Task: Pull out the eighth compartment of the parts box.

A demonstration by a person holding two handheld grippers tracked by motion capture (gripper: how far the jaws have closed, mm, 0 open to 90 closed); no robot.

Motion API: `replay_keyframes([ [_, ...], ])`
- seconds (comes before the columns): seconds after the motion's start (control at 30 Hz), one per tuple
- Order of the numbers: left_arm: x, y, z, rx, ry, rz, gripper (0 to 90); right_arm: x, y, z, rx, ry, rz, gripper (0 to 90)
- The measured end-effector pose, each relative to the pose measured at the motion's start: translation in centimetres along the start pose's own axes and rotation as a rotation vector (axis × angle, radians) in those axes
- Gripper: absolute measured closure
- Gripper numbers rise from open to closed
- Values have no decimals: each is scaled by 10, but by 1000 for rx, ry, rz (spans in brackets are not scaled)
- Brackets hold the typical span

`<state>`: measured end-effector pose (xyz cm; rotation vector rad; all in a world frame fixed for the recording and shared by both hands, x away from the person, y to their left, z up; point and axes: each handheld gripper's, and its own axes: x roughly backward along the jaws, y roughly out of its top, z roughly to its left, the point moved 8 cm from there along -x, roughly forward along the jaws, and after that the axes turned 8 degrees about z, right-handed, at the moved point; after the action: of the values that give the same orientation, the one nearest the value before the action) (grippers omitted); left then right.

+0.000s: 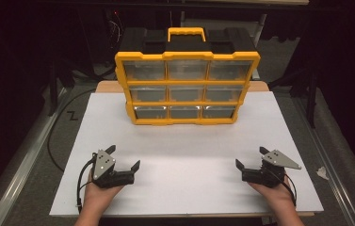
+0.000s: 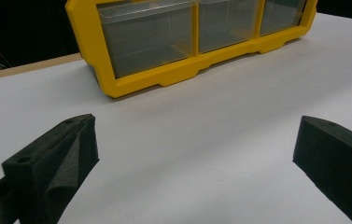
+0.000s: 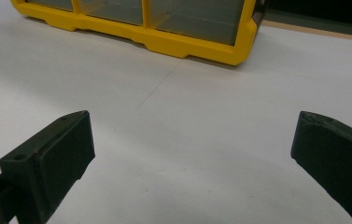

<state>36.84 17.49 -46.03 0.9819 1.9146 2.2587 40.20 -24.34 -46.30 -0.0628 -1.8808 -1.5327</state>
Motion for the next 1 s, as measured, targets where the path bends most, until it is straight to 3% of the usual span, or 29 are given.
replay_keyframes([
  [0.13,0,0,5,31,-4,0,9,0,-2,-1,-7,-8,4,8],
  [0.33,0,0,9,22,6,3,7,-1,-2,-3,-13,-10,7,8],
  [1.0,2,1,9,28,14,-4,4,-16,6,11,55,-15,22,8],
])
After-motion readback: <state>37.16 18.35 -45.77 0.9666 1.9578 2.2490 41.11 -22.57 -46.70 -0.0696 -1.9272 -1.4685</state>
